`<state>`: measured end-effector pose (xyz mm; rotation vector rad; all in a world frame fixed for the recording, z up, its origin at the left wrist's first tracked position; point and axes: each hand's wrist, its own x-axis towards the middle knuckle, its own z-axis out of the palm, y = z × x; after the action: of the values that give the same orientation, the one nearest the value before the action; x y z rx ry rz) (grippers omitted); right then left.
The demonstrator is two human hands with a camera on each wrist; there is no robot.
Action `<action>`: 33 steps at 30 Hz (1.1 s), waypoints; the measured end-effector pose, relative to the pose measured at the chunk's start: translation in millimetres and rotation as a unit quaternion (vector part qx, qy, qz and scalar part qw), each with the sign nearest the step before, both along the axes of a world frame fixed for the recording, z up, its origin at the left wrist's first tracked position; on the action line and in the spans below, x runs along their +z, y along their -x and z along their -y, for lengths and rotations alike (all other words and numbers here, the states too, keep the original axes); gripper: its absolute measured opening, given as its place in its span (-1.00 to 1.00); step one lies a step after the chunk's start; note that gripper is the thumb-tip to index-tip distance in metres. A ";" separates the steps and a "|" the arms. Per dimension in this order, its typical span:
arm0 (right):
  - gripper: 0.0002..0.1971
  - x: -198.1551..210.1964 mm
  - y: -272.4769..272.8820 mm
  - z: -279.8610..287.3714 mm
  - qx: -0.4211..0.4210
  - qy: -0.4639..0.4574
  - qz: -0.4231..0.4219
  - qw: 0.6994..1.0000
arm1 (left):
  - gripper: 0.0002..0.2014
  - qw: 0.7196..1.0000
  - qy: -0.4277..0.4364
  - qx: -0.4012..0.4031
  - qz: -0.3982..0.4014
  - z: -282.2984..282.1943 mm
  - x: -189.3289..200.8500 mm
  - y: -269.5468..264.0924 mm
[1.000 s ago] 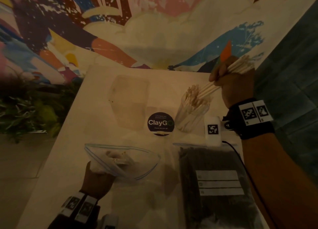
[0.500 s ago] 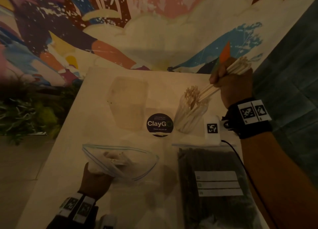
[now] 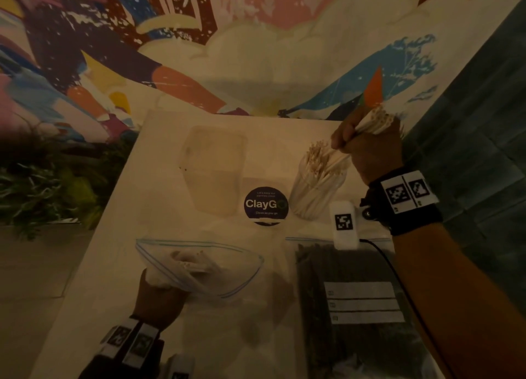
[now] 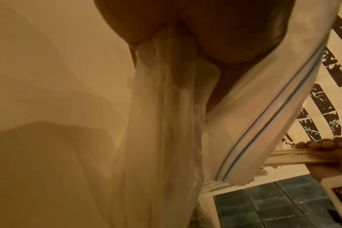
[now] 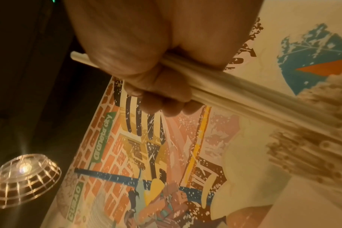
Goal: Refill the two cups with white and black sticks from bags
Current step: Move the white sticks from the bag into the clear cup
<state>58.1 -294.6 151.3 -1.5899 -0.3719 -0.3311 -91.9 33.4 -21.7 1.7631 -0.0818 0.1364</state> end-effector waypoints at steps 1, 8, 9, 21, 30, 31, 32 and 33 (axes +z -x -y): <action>-0.41 -0.5 0.9 -1.3 0.005 0.009 -0.001 1.000 | -0.67 1.000 0.009 -0.001 -0.005 -1.0 -0.7 -0.4; -0.50 -6.5 2.2 -7.5 0.006 -0.001 -0.009 1.000 | -0.72 1.000 0.017 -0.011 -0.011 -0.2 1.8 -1.2; -0.51 -5.4 1.2 -7.8 -0.005 -0.021 -0.009 1.000 | -0.72 1.000 0.013 -0.012 -0.011 -0.6 2.2 -1.0; -0.61 -5.8 -18.2 -10.6 -0.171 -0.033 -0.032 0.984 | -0.67 0.999 0.009 -0.006 -0.030 -5.2 -6.0 -3.1; -0.73 -41.2 -25.5 1.8 -0.362 0.208 -0.080 0.905 | -0.73 0.999 -0.004 0.010 -0.037 -6.4 -8.6 2.7; -0.64 -41.9 -26.4 0.5 -0.368 0.200 -0.086 0.904 | -0.73 0.999 -0.005 0.014 -0.035 -5.3 -7.1 3.0; -0.54 -44.0 -29.8 2.1 -0.370 0.204 -0.099 0.901 | -0.73 0.999 -0.006 0.011 -0.033 -5.4 -6.8 2.6; -0.42 -46.4 -33.2 4.1 -0.369 0.233 -0.118 0.892 | -0.71 1.000 -0.003 0.006 -0.029 -5.0 -5.6 1.6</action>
<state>91.3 -298.8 104.9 -2.1879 0.4014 -0.6518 -93.5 38.4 -27.2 1.7729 -0.0288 0.0933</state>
